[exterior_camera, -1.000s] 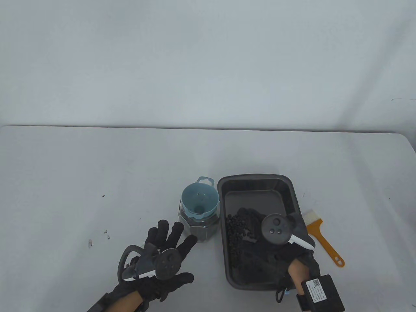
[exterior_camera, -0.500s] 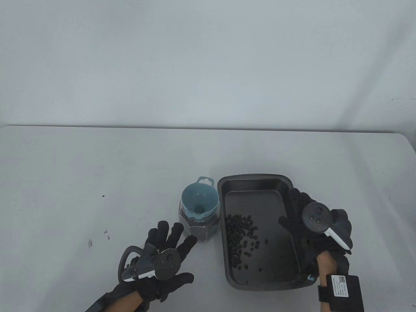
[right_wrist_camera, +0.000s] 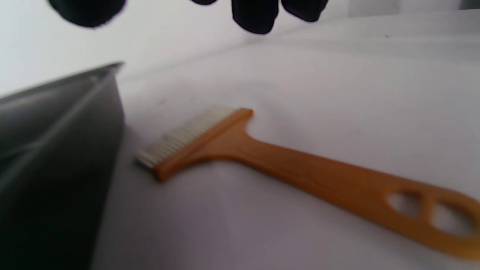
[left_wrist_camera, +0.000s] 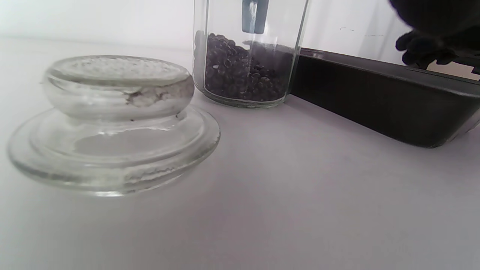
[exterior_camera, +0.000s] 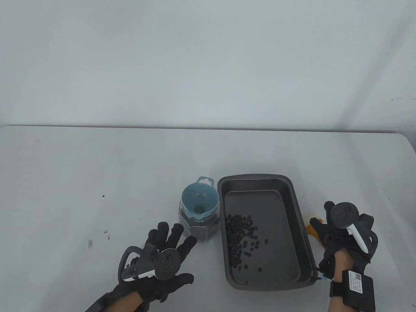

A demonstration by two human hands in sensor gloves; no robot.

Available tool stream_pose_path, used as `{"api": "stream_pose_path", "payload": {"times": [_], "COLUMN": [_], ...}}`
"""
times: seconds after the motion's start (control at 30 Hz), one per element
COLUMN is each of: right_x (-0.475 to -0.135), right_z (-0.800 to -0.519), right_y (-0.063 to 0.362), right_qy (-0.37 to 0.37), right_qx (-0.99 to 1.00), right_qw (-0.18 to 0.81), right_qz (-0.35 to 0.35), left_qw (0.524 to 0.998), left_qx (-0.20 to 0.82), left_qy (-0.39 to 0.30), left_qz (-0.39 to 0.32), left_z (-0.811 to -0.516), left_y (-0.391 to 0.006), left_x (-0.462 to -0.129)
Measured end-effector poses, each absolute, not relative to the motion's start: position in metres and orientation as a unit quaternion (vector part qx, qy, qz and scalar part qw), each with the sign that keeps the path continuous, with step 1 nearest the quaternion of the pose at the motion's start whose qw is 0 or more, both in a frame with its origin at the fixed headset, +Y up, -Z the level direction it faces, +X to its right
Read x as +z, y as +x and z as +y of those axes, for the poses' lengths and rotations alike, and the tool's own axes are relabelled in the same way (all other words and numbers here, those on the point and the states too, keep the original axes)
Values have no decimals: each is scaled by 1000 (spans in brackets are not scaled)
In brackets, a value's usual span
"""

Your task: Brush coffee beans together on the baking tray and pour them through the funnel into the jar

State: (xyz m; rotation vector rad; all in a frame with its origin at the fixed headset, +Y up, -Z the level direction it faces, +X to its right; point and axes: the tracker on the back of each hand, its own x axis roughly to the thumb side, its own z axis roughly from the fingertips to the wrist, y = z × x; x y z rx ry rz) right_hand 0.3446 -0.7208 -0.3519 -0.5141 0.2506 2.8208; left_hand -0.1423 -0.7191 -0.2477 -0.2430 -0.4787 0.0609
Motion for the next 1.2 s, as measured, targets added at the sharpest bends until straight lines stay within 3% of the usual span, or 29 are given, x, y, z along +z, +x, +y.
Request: {"api": "stream_pose_path", "payload": {"times": [0.3, 0.57, 1.2], "right_x": [-352, -353, -354], "right_z": [-747, -771, -776], "right_y": [352, 348, 351], "right_qy": [-244, -259, -240], "right_qx": [941, 922, 936], "right_qw": [103, 36, 104], "right_qz": [211, 284, 236], "left_qw": [962, 962, 961], "left_qx": [33, 36, 44], "left_qy": [-130, -134, -148], "left_qz": [-236, -235, -232], "left_z": [-720, -720, -721], "left_y": [-143, -143, -144], "left_x": [-247, -247, -248]}}
